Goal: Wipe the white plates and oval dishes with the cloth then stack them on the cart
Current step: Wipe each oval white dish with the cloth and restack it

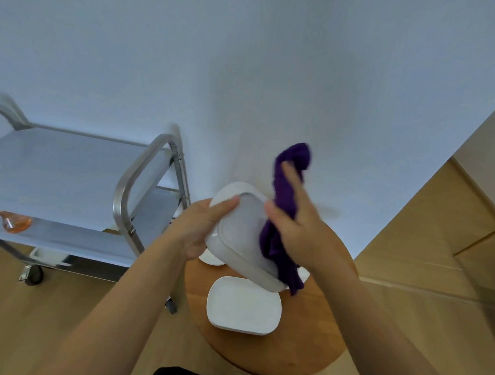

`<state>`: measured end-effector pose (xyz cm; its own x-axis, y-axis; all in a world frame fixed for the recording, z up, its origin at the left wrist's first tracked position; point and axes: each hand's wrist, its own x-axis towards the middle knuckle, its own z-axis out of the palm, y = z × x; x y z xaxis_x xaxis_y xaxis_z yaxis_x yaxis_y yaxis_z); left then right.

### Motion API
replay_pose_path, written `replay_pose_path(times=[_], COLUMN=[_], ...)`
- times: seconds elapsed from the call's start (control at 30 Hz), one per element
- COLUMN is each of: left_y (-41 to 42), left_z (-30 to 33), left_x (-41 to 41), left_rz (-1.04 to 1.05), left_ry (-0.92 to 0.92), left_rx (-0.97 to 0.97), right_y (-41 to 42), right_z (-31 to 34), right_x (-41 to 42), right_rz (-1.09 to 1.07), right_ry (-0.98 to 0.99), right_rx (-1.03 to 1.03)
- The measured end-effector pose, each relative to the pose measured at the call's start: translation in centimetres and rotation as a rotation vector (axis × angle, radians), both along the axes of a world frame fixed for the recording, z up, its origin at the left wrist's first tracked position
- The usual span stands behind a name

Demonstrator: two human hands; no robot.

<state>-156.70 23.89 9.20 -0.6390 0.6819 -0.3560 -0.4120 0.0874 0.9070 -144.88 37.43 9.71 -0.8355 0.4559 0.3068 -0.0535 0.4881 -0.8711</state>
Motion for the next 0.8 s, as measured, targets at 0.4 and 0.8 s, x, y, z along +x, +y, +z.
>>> replay_pose_path(times=[0.4,0.8], left_y=[-1.0,-2.2], left_z=[-0.3,0.5], left_x=[2.1,0.0], left_rz=[-0.118,0.078], left_ry=[0.151,0.007], left_rx=[0.048,0.259], right_y=[0.8,4.4], right_z=[1.3,-1.3], right_x=[-2.0,0.4], right_rz=[0.204,0.058], right_ry=[-0.297,-0.282], right_rx=[0.308,-0.191])
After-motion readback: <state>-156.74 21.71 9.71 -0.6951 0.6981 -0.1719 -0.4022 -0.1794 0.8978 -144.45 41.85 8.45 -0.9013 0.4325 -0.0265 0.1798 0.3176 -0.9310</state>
